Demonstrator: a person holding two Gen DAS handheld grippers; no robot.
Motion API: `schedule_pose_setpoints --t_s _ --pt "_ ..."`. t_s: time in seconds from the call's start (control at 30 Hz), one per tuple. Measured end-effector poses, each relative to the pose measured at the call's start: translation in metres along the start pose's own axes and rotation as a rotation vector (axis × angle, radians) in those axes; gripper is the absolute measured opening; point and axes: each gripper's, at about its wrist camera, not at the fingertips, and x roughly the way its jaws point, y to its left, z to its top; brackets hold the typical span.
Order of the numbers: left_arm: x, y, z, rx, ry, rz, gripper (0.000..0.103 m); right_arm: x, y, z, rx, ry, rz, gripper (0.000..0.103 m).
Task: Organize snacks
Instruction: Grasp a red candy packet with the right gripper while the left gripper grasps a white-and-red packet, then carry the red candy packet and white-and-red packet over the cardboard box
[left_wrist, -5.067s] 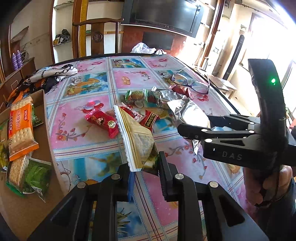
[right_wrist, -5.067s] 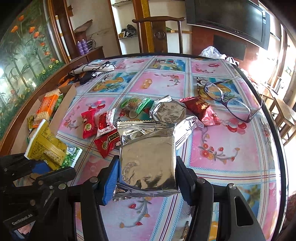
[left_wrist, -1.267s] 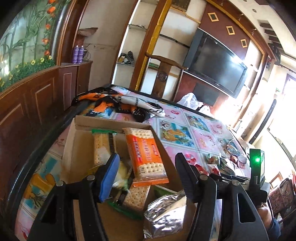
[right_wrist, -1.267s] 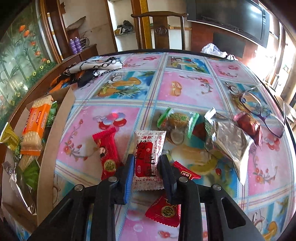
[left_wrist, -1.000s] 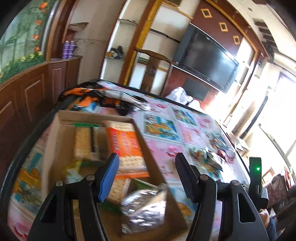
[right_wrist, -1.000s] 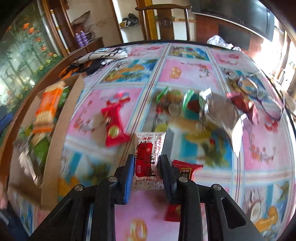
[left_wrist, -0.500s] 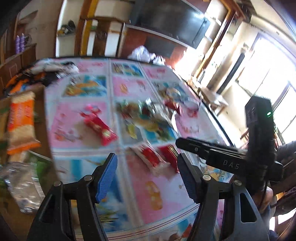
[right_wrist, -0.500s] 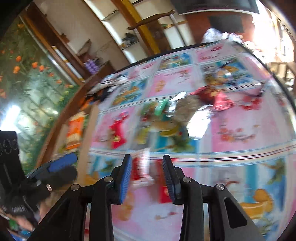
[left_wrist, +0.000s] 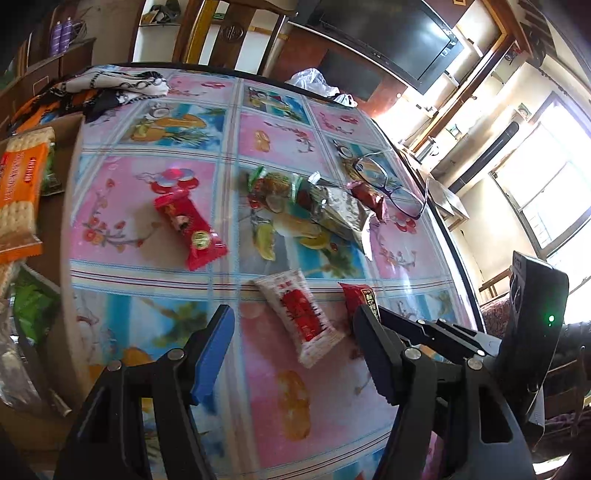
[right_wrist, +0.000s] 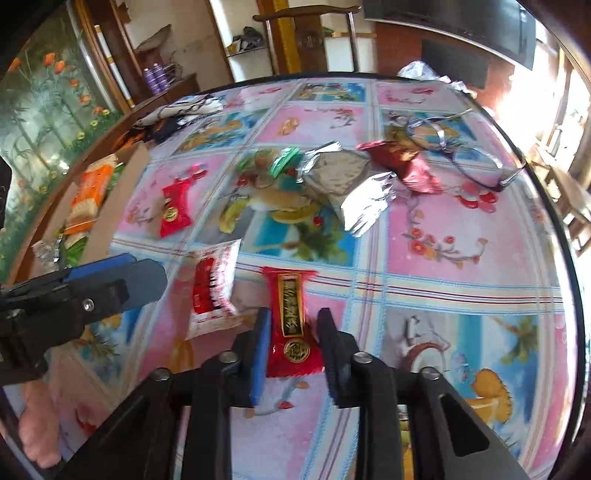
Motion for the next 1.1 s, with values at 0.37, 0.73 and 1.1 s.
schedule_pose_setpoints --t_s 0.37,0.73,1.1 --pt "0.04 -0.03 -0.005 0.094 0.061 0.118 0.046 -0.009 -0.052 0.003 0.239 -0.022 -0.013 0.022" --pt "0.035 -0.019 -0.006 0.141 0.006 0.122 0.025 -0.01 -0.034 0.002 0.186 -0.037 0.0 0.022" --pt "0.013 -0.021 -0.003 0.17 -0.084 0.143 0.025 -0.013 -0.021 0.002 0.143 -0.073 -0.007 0.022"
